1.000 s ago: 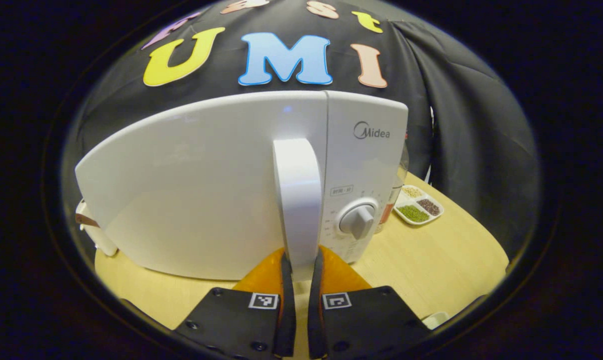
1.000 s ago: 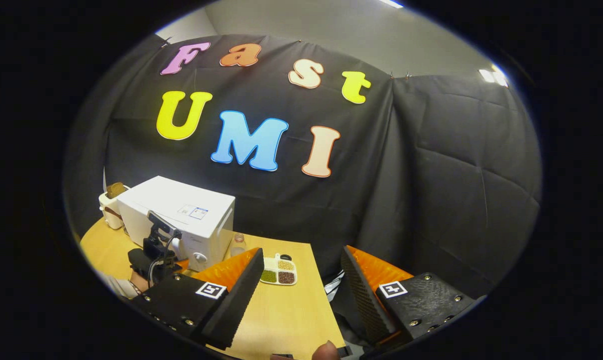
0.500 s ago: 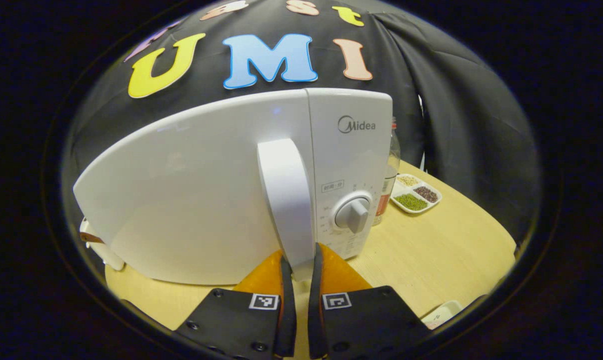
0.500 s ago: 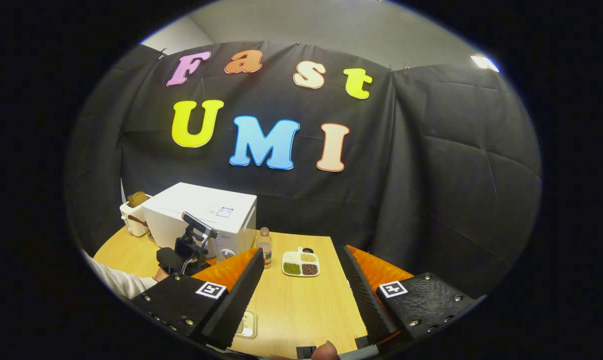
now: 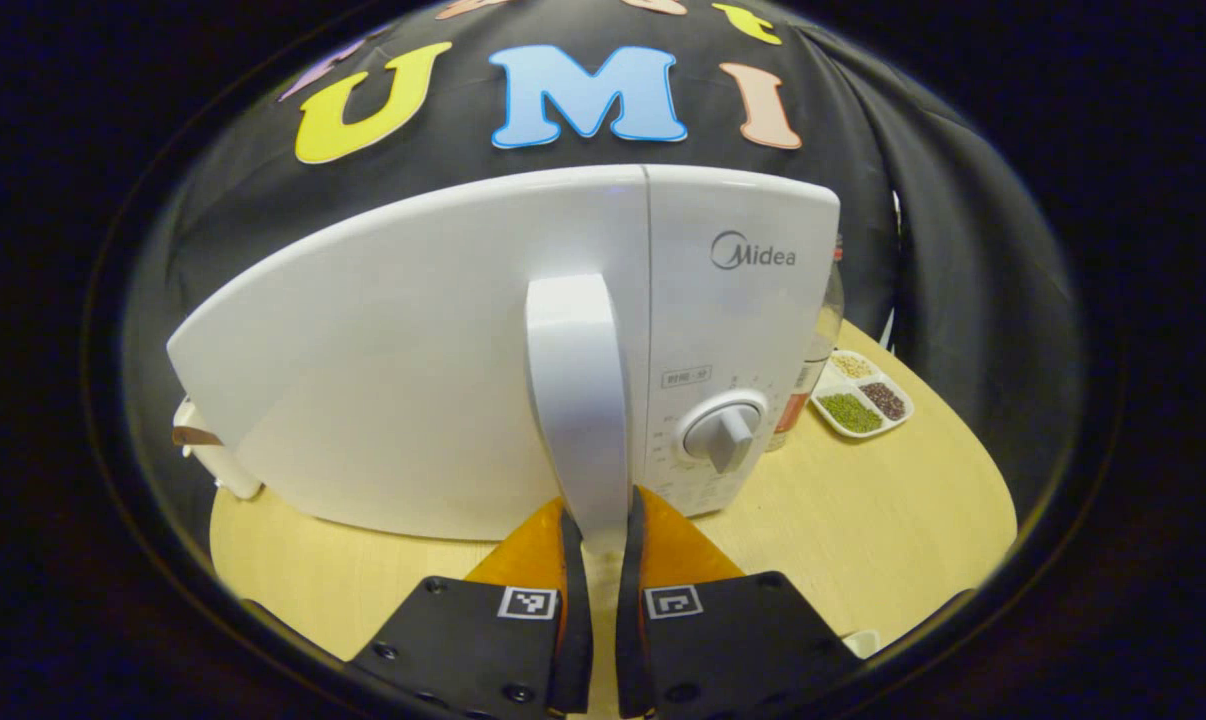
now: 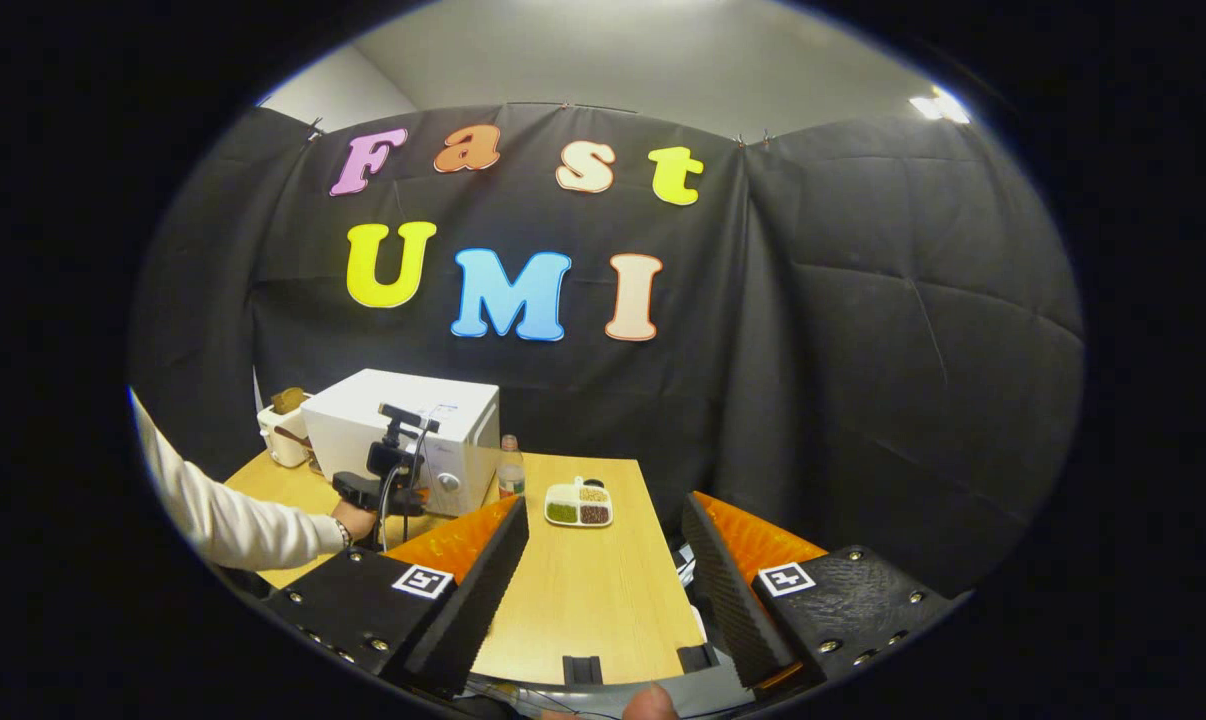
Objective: Open the microwave oven with the left hand, put the food in, and close the microwave oven.
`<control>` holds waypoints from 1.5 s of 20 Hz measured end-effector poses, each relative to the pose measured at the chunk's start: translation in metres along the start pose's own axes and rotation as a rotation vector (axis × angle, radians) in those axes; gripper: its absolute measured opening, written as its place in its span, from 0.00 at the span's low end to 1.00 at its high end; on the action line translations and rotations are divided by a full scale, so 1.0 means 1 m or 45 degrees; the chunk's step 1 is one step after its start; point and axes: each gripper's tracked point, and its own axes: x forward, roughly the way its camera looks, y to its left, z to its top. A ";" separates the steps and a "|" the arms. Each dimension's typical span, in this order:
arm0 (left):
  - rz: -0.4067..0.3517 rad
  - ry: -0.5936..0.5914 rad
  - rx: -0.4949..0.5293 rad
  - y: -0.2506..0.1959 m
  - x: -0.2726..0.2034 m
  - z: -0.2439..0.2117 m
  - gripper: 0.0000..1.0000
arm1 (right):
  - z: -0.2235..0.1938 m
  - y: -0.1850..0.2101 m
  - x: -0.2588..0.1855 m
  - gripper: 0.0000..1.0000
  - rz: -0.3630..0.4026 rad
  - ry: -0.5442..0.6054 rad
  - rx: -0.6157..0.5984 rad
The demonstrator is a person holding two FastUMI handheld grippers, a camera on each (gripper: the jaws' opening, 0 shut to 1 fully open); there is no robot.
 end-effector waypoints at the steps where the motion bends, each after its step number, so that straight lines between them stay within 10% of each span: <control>1: 0.022 -0.018 -0.035 0.001 -0.018 -0.010 0.18 | -0.007 -0.007 -0.007 0.95 0.001 0.008 0.014; 9: 0.450 0.086 -0.091 0.155 -0.169 -0.144 0.18 | -0.055 0.007 -0.023 0.95 0.168 0.009 0.100; 23: 0.071 0.013 -0.153 0.259 -0.172 -0.154 0.11 | -0.052 0.144 0.048 0.95 0.174 0.122 0.012; 30: -0.032 -0.027 -0.114 0.298 -0.174 -0.158 0.11 | -0.124 0.215 0.093 0.95 0.179 0.396 0.048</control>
